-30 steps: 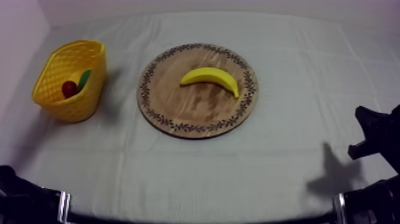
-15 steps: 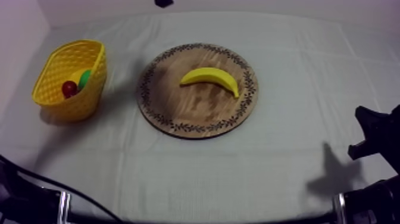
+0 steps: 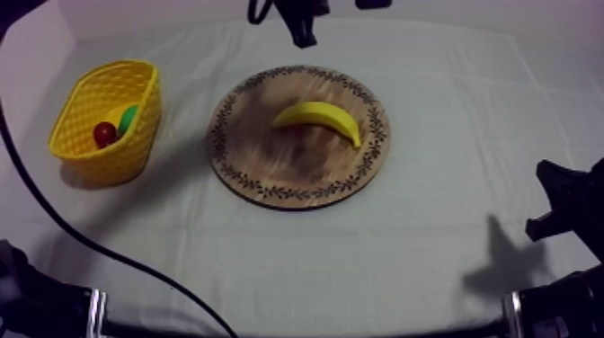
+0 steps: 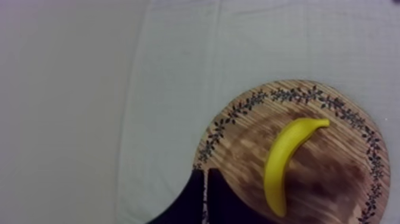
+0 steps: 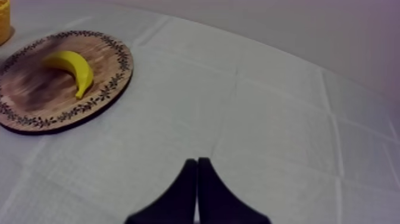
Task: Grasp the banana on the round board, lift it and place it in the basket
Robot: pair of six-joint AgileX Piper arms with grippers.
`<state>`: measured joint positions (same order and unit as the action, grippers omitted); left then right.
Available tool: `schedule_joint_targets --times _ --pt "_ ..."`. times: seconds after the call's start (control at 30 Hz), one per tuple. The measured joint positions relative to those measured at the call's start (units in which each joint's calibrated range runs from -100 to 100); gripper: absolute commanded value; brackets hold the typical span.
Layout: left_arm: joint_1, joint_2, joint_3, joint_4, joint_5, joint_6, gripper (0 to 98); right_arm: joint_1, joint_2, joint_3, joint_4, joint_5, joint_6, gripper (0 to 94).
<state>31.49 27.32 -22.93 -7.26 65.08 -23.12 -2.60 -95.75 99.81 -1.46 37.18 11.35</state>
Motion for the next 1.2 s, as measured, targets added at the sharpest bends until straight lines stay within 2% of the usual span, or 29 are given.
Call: schedule_joint_targets --times 0.13,0.17,0.23,0.37,0.43,0.53,0.73,1.2 --pt "0.0 1.8 -0.46 -0.2 -0.17 -0.35 0.4 0.0 0.0 0.0 0.0 0.0 0.0 0.3" --pt "0.0 1.95 -0.53 -0.27 -0.17 -0.53 4.4 0.0 0.0 0.0 0.0 0.0 0.0 0.3" --pt "-0.08 2.45 -0.79 -0.32 -0.41 -0.64 16.2 0.0 0.0 0.0 0.0 0.0 0.0 0.3" --pt "-0.46 2.75 -1.2 -0.9 -0.74 0.94 47.0 0.0 0.0 0.0 0.0 0.0 0.0 0.3" --pt "-0.74 2.83 -1.47 -1.61 0.32 1.7 56.7 0.0 0.0 0.0 0.0 0.0 0.0 0.3" --pt "-0.78 2.97 -1.91 -2.92 2.62 1.85 65.3 0.0 0.0 0.0 0.0 0.0 0.0 0.3" --pt "-0.41 3.1 -1.92 -5.77 7.09 1.19 71.3 0.0 0.0 0.0 0.0 0.0 0.0 0.3" --pt "-0.21 7.67 0.06 -6.28 8.75 -0.22 70.6 0.0 0.0 0.0 0.0 0.0 0.0 0.3"
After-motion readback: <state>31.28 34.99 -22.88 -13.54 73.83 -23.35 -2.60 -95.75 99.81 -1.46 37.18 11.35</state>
